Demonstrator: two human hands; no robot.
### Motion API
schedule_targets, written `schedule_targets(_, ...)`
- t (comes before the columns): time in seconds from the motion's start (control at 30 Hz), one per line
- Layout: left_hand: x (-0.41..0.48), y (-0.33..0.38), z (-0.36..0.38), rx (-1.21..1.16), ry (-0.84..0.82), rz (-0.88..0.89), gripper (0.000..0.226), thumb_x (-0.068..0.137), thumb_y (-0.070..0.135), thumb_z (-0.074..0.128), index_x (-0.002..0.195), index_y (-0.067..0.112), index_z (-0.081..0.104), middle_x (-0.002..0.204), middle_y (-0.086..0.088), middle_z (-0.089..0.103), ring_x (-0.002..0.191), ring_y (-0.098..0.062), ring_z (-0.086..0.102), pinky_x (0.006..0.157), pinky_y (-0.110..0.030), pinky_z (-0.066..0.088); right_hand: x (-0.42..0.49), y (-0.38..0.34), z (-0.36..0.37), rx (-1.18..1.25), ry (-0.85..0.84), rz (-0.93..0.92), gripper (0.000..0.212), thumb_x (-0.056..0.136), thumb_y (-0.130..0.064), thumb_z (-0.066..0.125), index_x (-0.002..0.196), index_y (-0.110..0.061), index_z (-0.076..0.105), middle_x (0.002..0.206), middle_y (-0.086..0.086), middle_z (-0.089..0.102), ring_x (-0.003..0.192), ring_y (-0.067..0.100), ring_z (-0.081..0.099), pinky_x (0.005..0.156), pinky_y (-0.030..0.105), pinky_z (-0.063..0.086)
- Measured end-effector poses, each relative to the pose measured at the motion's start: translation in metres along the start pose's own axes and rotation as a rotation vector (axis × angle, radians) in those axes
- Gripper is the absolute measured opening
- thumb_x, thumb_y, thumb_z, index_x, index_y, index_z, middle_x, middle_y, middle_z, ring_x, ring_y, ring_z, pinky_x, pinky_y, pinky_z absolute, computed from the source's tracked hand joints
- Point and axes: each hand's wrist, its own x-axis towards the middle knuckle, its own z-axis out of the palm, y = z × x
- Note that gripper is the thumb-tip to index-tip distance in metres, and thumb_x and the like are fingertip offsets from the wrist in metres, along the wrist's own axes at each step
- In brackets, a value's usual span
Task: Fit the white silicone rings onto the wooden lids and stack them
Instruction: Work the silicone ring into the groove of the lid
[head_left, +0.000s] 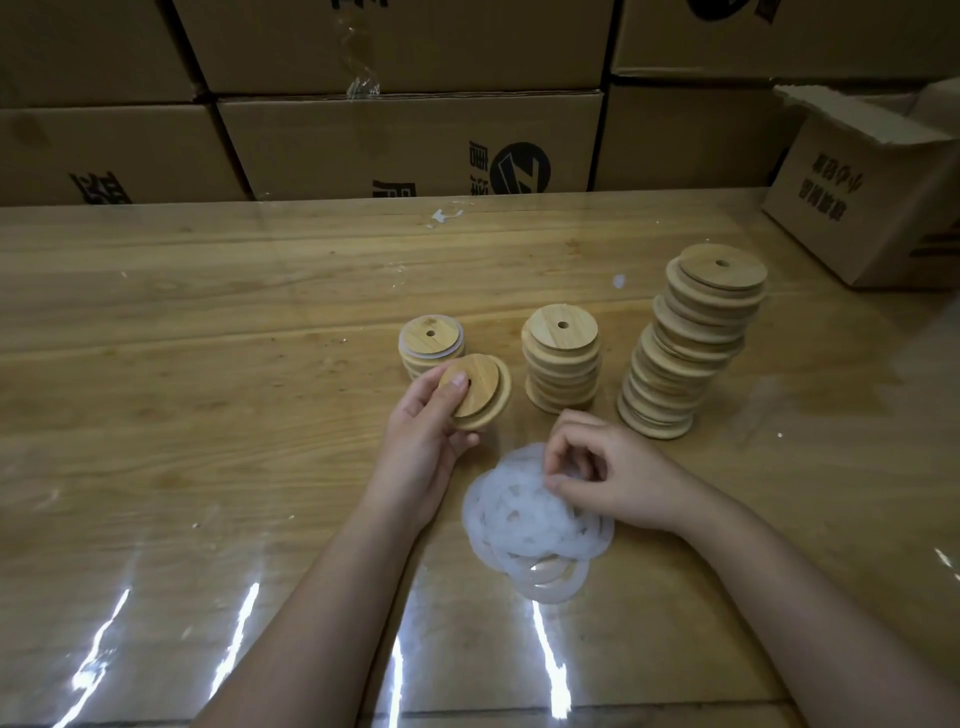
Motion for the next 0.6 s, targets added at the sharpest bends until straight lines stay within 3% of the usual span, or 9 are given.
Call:
schedule_targets(0.1,0.000,0.000,0.000,-0.015,0.003,-0.001,0.023,0.078,0.022,0.062,0.100,0.017,0.064,0.072,0.006,0.068,0.055,-0.003,0.060,0.045,-0.016,0.047,0.002,-0.001,0.000,0.127,0.077,0.025,0.011,0.080,-0.009,0.069,0.077,-0.018,0.063,0.082,-0.006,0.056,0.063,0.003,0.047,0.060,0.012,0.037)
schedule_targets(0.3,0.002,0.003,-0.003,-0.101,-0.035,0.001,0.033,0.089,0.005,0.049,0.116,0.018,0.061,0.089,0.000,0.071,0.073,-0.009,0.067,0.058,-0.023,0.054,0.001,0.001,0.003,0.176,0.209,0.026,0.013,0.082,-0.007,0.068,0.079,-0.019,0.063,0.068,-0.022,0.056,0.063,-0.002,0.049,0.061,0.010,0.038)
schedule_targets(0.4,-0.001,0.000,-0.003,0.025,-0.045,0.100,0.035,0.088,0.003,0.055,0.119,0.019,0.053,0.098,-0.003,0.070,0.088,-0.016,0.067,0.064,-0.030,0.057,0.002,0.000,0.005,0.245,0.290,-0.002,0.013,0.083,-0.007,0.066,0.081,-0.019,0.062,0.075,-0.011,0.061,0.071,0.012,0.057,0.066,0.026,0.048)
schedule_targets(0.47,-0.003,-0.002,-0.003,0.148,-0.048,0.161,0.028,0.086,0.002,0.059,0.109,0.017,0.052,0.095,-0.001,0.070,0.089,-0.019,0.067,0.064,-0.031,0.058,0.002,-0.002,0.008,0.303,0.329,-0.013,0.015,0.083,-0.004,0.065,0.081,-0.018,0.061,0.076,-0.002,0.062,0.072,0.023,0.060,0.068,0.039,0.051)
schedule_targets(0.6,-0.005,-0.006,-0.002,0.264,-0.069,0.199,0.024,0.080,-0.003,0.065,0.096,0.015,0.058,0.084,0.001,0.070,0.080,-0.012,0.066,0.059,-0.027,0.056,0.003,-0.003,0.011,0.301,0.333,-0.032,0.015,0.084,-0.002,0.064,0.084,-0.017,0.061,0.079,0.002,0.062,0.071,0.024,0.061,0.068,0.043,0.053)
